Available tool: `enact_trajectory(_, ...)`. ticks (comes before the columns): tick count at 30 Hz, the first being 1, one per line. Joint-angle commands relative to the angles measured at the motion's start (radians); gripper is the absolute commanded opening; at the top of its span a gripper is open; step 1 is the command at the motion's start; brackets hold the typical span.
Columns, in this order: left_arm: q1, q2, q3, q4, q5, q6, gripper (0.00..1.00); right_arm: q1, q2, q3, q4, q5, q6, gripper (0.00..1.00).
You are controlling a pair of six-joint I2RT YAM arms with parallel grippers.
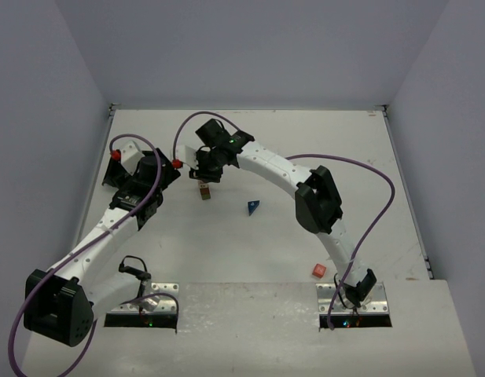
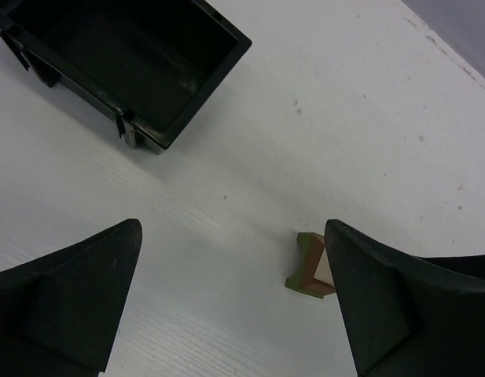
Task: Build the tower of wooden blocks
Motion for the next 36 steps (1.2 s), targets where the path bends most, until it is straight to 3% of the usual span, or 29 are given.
enact_trajectory(1,-0.001,-0.004,0.035,0.07,0.03,0.003,1.0,0.018,0.0,0.034,0.044,0.009,0.027,0.45)
enact_trajectory(9,-0.001,-0.016,0.038,0.062,0.029,0.005,1.0,0.018,-0.112,-0.056,0.134,-0.026,0.064,0.64)
enact_trajectory(11,-0.001,-0.023,0.038,0.056,0.027,0.002,1.0,0.018,-0.154,-0.092,0.163,-0.024,0.083,0.81)
enact_trajectory(12,-0.001,-0.029,0.038,0.053,0.027,0.002,1.0,0.018,-0.176,-0.115,0.181,-0.019,0.091,0.97)
enact_trajectory(13,-0.001,-0.033,0.036,0.052,0.026,0.001,1.0,0.018,-0.212,-0.15,0.206,-0.01,0.101,0.99)
enact_trajectory(21,-0.001,-0.04,0.022,0.073,0.058,0.001,1.0,0.014,-0.387,-0.385,0.333,0.084,0.159,0.99)
enact_trajectory(29,0.001,0.073,0.084,0.044,0.066,-0.015,1.0,-0.044,-0.5,-0.584,0.488,0.236,0.336,0.99)
enact_trajectory(36,0.004,0.198,0.114,0.013,0.139,-0.011,1.0,-0.096,-0.468,-0.589,0.511,0.343,0.476,0.99)
